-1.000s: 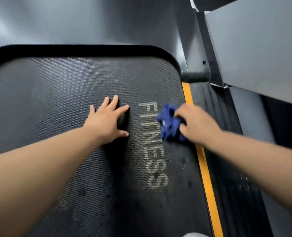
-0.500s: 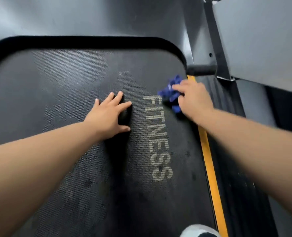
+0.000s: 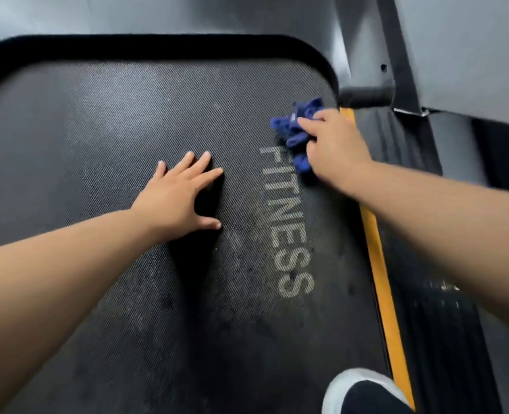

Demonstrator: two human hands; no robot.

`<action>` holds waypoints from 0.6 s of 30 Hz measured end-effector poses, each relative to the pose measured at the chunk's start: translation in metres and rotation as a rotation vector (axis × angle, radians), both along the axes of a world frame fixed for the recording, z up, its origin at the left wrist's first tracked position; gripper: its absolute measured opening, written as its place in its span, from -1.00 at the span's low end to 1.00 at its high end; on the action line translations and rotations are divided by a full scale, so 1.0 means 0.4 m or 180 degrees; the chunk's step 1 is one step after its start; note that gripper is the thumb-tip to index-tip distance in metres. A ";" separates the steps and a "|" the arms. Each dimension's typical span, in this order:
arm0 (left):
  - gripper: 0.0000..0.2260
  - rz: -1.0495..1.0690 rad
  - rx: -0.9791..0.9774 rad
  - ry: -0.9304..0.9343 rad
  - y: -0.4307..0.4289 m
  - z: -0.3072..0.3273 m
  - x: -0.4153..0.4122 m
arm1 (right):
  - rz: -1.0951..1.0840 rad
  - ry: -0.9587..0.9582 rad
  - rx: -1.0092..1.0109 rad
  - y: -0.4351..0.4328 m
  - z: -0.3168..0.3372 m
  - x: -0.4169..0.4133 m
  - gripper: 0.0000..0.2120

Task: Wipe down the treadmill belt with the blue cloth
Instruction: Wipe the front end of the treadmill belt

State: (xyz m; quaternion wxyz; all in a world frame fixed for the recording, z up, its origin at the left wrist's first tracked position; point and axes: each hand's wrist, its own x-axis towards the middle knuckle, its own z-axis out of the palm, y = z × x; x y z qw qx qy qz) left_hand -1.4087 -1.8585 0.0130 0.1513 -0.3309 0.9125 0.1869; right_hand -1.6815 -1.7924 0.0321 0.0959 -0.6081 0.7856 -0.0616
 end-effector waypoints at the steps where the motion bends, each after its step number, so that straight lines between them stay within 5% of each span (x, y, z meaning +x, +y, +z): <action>1: -0.08 -0.0011 -0.0028 -0.0016 0.001 0.003 -0.001 | -0.0201 0.0030 0.0187 -0.018 -0.009 -0.005 -0.66; 4: -0.08 -0.0043 -0.0042 -0.0103 -0.005 0.013 -0.007 | 0.0204 0.0118 0.0667 0.050 -0.010 0.088 -0.74; 8: -0.11 -0.0120 0.0023 -0.0121 -0.017 0.015 -0.007 | 0.1115 -0.0372 0.0397 0.214 -0.025 0.186 -0.71; 12: -0.10 -0.0040 0.0017 -0.0011 -0.015 -0.003 -0.002 | 0.0408 -0.0128 -0.0192 0.082 -0.025 0.086 -0.57; 14: -0.09 -0.0050 0.0066 -0.0062 -0.017 0.000 -0.006 | -0.0096 0.0118 0.0010 0.000 -0.024 0.024 -0.53; 18: -0.07 -0.0153 0.0090 -0.0284 -0.025 0.008 -0.011 | 0.0533 0.0158 0.0448 0.035 -0.040 0.071 -0.58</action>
